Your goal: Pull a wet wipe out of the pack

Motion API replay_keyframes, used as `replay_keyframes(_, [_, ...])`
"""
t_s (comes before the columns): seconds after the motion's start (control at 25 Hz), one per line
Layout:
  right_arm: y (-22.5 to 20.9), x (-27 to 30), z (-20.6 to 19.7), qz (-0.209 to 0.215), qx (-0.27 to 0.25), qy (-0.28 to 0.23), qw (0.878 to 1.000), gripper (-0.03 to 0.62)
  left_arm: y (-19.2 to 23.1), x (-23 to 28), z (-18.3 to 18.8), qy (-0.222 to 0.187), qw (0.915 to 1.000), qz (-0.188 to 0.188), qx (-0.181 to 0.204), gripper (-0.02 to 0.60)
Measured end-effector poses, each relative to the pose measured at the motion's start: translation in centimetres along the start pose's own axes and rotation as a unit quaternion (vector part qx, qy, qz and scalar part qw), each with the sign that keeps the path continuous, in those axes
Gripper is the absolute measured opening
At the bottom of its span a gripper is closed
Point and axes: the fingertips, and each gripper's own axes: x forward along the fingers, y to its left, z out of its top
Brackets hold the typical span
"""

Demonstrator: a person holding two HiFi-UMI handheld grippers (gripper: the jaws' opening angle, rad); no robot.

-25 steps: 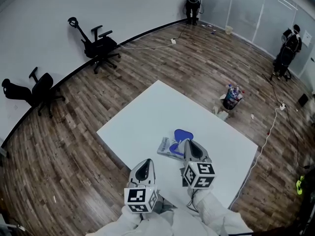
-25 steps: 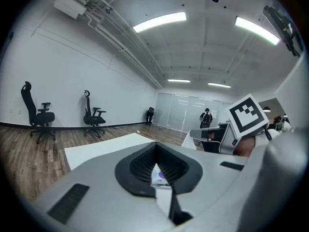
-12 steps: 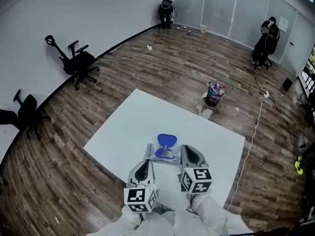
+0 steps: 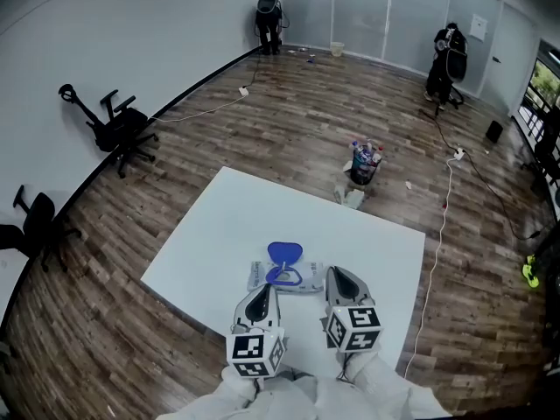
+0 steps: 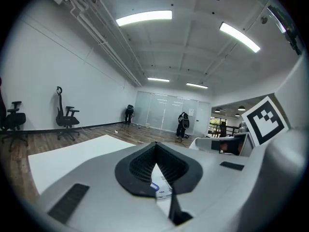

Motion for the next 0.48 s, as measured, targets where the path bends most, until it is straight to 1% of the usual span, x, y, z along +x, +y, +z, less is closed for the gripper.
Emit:
replay_keyframes(0.2, [-0.42,-0.22,0.12,-0.007,0.000,-0.001,1.000,0.009,-0.54,0.50,0.14,0.002,0.9999,-0.011,0.002,0.000])
replay_keyframes(0.48, [-0.49,-0.84,0.24,-0.013,-0.001,-0.011,1.000,0.009,-0.74,0.32,0.06,0.001,0.9999,-0.013,0.003,0.000])
